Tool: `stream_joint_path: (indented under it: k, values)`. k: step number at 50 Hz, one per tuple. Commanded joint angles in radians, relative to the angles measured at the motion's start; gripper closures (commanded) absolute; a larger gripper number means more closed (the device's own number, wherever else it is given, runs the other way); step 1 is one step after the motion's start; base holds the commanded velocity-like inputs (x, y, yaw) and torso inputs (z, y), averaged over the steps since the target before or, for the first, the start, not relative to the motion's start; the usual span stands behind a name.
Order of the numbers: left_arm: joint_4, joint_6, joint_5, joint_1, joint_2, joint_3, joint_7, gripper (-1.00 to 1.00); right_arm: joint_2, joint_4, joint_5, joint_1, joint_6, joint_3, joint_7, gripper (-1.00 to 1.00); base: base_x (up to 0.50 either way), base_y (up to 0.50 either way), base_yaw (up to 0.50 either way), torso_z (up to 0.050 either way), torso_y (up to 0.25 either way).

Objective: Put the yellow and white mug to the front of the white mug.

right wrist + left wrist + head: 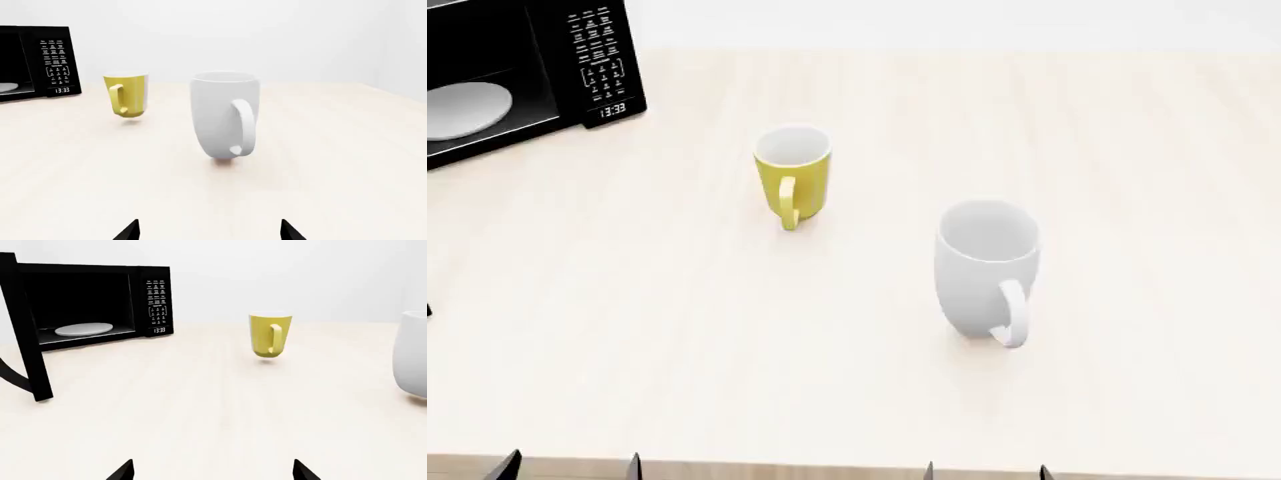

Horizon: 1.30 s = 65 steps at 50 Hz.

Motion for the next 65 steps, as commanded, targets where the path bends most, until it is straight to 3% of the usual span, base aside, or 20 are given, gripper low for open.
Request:
stream_joint_path:
  k: [1, 19, 36, 45, 51, 55, 65]
  values:
    - [0.000, 0.002, -0.014, 0.000, -0.017, 0.018, -0.018, -1.00, 0.009, 0.016, 0.034, 0.013, 0.021, -0.004, 0.041, -1.00, 0.00, 0.00, 0.00, 0.000, 0.000]
    - [-0.004, -0.001, -0.054, -0.005, -0.058, 0.066, -0.071, -1.00, 0.054, -0.021, 0.146, 0.002, 0.060, -0.048, 0.057, -1.00, 0.00, 0.00, 0.00, 0.000, 0.000]
    - [-0.005, -0.016, -0.083, -0.011, -0.082, 0.087, -0.093, -1.00, 0.094, -0.115, 0.238, -0.040, 0.038, 0.013, 0.095, -1.00, 0.05, -0.48, 0.00, 0.000, 0.000]
    - [-0.011, -0.003, -0.075, -0.009, -0.095, 0.118, -0.097, -1.00, 0.108, -0.072, 0.191, -0.030, 0.000, -0.046, 0.086, -1.00, 0.38, -0.32, 0.00, 0.000, 0.000]
    - [-0.015, -0.011, -0.084, -0.015, -0.104, 0.126, -0.099, -1.00, 0.107, -0.084, 0.215, -0.003, 0.122, -0.028, 0.145, -1.00, 0.17, -0.05, 0.00, 0.000, 0.000]
    - [-0.006, -0.012, -0.090, -0.011, -0.109, 0.133, -0.100, -1.00, 0.121, -0.075, 0.170, -0.031, -0.022, -0.066, 0.106, -1.00, 0.04, 0.00, 0.00, 0.000, 0.000]
    - [-0.014, -0.015, -0.112, -0.018, -0.121, 0.142, -0.095, -1.00, 0.129, -0.082, 0.221, -0.029, 0.004, -0.063, 0.099, -1.00, 0.50, -0.02, 0.00, 0.000, 0.000]
